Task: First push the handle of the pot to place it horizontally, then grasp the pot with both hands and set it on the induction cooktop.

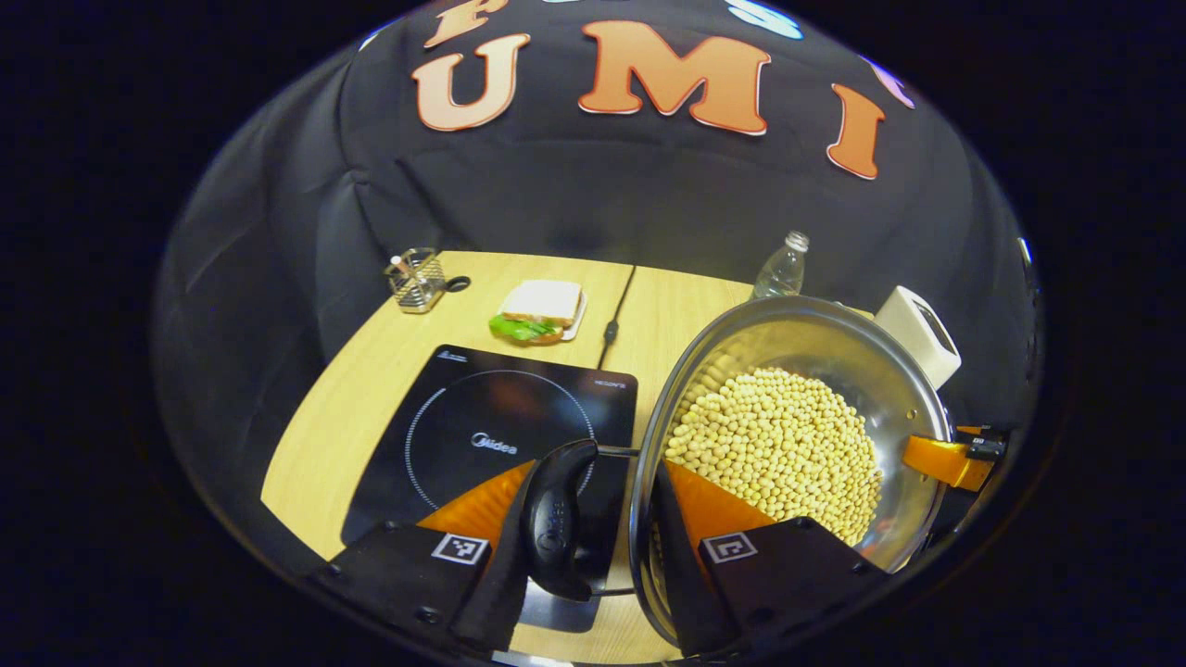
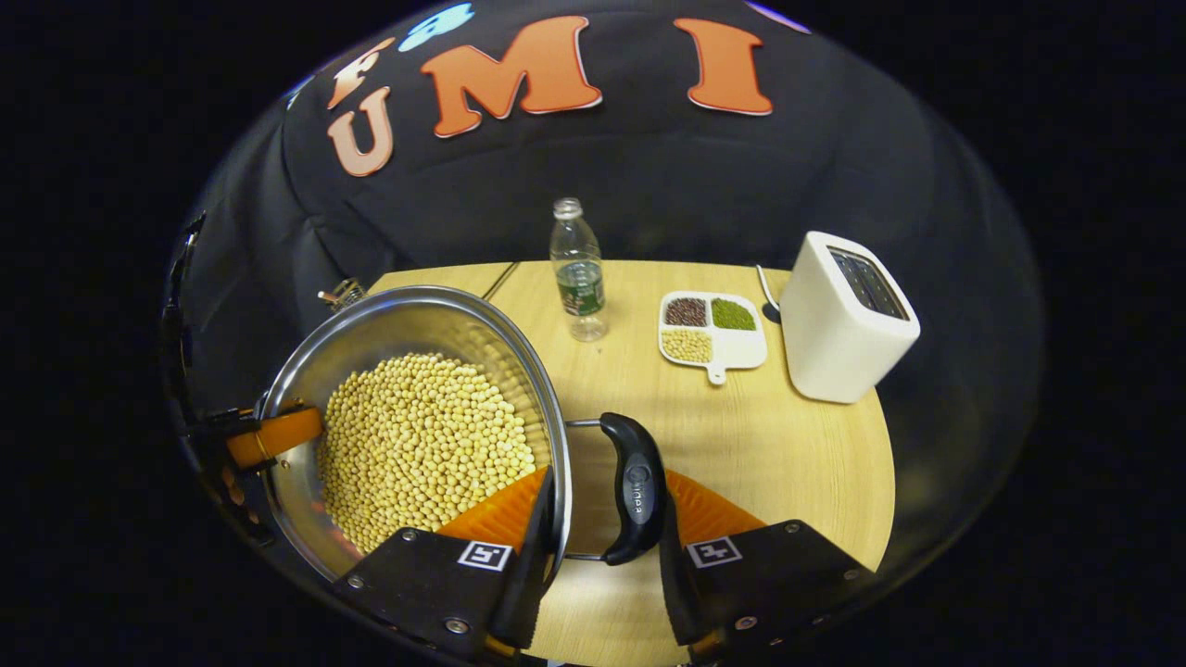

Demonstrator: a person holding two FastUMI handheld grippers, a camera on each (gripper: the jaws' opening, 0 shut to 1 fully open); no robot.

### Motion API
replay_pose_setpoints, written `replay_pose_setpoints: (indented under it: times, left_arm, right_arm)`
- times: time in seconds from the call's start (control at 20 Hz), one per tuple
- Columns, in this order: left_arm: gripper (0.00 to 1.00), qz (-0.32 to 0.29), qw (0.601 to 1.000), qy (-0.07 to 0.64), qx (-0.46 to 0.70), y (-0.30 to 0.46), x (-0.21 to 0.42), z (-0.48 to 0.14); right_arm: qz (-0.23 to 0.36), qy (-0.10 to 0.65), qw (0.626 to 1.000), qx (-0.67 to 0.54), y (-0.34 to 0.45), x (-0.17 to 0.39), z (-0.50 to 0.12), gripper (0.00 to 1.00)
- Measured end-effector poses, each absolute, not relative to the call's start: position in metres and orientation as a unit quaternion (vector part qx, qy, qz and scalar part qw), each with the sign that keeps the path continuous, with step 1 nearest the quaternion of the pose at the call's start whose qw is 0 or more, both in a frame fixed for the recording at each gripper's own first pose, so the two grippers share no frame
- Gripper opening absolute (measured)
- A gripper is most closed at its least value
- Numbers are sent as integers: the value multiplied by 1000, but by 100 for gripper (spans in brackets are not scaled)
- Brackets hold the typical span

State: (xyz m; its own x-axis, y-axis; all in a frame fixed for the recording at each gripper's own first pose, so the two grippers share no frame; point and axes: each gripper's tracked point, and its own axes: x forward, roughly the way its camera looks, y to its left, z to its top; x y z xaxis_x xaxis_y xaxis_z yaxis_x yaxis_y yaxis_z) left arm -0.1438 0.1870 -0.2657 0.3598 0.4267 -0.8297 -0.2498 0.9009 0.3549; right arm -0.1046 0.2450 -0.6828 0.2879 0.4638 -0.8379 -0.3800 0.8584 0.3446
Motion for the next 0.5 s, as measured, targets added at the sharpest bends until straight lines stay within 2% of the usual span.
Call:
replay_pose_setpoints:
  times: [0.2,0.35,0.4,0.45,0.5]
  left_arm:
    - [68,244,821,512,72,197,-150,-217]
    - [70,241,825,506,72,205,-141,-201]
    - [70,239,826,506,73,212,-138,-199]
    - [70,238,825,507,72,219,-134,-196]
    - [71,239,825,508,72,228,-131,-192]
  right_arm:
    - [296,510,807,33,240,-91,-684,54]
    - [296,499,814,31,237,-82,-680,54]
    - [294,499,814,29,238,-78,-678,49]
    - [292,502,813,29,240,-79,-675,54]
    - [291,503,813,29,246,-78,-670,54]
